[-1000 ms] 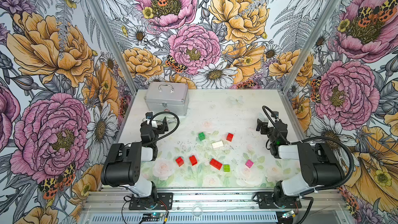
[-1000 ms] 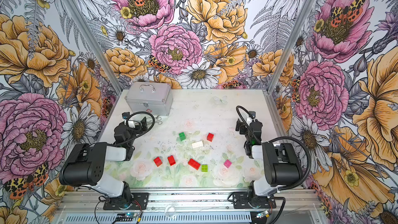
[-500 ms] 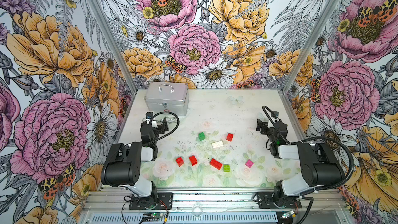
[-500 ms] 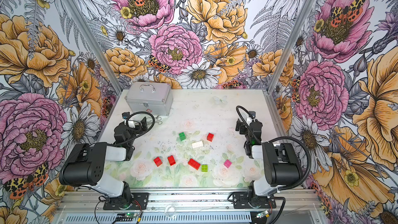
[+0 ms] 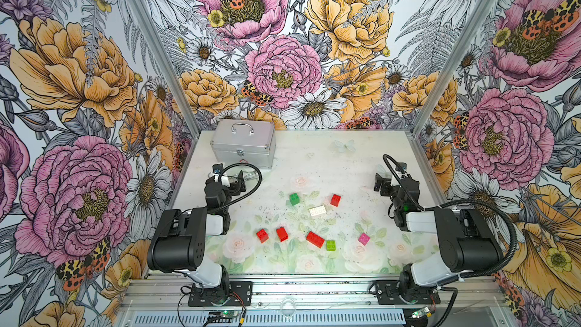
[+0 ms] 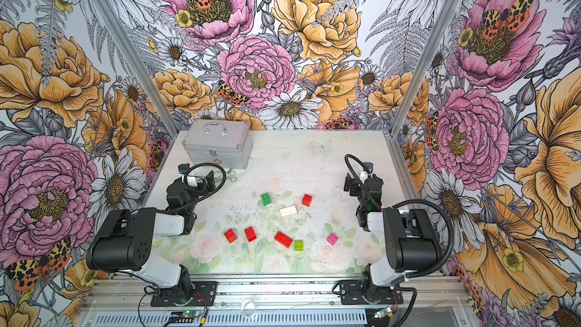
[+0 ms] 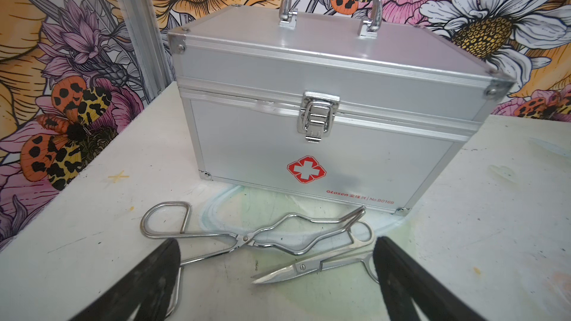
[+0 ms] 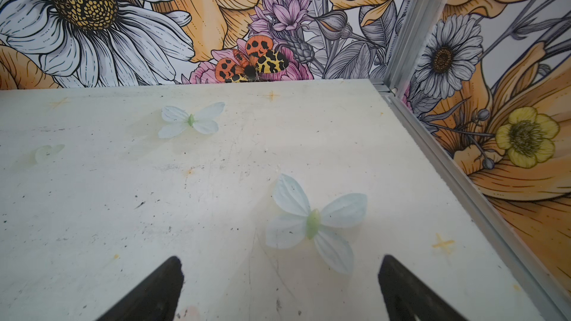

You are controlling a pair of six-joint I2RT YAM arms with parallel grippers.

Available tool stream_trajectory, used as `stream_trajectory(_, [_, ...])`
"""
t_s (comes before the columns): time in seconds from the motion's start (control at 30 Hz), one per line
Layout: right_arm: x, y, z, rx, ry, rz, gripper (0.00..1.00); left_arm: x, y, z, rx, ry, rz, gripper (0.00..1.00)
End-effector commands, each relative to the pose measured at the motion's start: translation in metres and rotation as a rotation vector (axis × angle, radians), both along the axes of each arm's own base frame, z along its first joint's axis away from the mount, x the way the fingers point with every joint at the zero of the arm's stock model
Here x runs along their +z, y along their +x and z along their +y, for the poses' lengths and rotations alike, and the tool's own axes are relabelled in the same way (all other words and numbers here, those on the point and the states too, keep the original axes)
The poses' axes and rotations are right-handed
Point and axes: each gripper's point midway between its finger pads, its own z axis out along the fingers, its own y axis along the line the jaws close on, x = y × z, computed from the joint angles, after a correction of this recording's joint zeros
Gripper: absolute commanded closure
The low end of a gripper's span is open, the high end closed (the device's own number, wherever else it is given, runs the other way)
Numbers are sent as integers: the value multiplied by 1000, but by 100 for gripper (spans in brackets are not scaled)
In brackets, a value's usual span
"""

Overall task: Assemble the letter r with lego
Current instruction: Pick up the lego brick from the center of the board.

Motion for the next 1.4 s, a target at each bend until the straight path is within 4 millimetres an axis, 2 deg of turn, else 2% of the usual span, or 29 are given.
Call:
stream_trajectory(0.0, [10, 4, 1, 5, -6, -31, 0, 7, 3, 0, -11, 2, -22, 1])
stream_trajectory(0.2, [13, 5, -5, -37, -22, -33, 0, 7, 3, 0, -12, 2, -25, 1])
stream_trajectory(0.27, [24, 7, -8, -95, -48, -11, 0, 13, 3, -1, -16, 1, -27, 1])
stream_trajectory(0.33, [35, 7, -15, -174, -57, 70, 0, 25, 1, -2, -14, 10, -12, 1])
stream_trajectory(0.43, [50, 0, -34, -351, 24, 156, 0, 50, -4, -4, 29, 57, -16, 1])
stream_trajectory(0.47, [54, -7, -43, -462, 96, 184, 0, 60, -7, -8, 47, 74, -27, 1])
stream_trajectory(0.5, [51, -12, -43, -481, 135, 245, 0, 69, -9, -15, 38, 83, -31, 1])
stream_trajectory(0.6, [44, -15, -22, -384, 235, 418, 0, 89, -15, -50, -6, 103, -20, 1])
stream_trajectory(0.67, [40, -20, -10, -340, 251, 474, 0, 95, -20, -80, -58, 103, 9, 1])
stream_trajectory(0.73, [41, -27, 2, -306, 246, 493, 1, 98, -28, -112, -113, 85, 51, 2])
stream_trajectory(0.83, [48, -42, 18, -269, 259, 501, 10, 103, -46, -149, -181, 59, 87, 2])
stream_trajectory(0.97, [50, -62, 39, -219, 345, 539, 13, 107, -73, -186, -283, 29, 132, 2])
stream_trajectory(1.03, [52, -74, 50, -201, 362, 560, 15, 104, -88, -198, -310, 36, 174, 2])
stream_trajectory(1.2, [54, -103, 69, -171, 347, 586, 15, 89, -117, -212, -346, 23, 242, 2])
stream_trajectory(1.37, [45, -123, 84, -159, 344, 636, 16, 73, -136, -215, -357, -46, 292, 2])
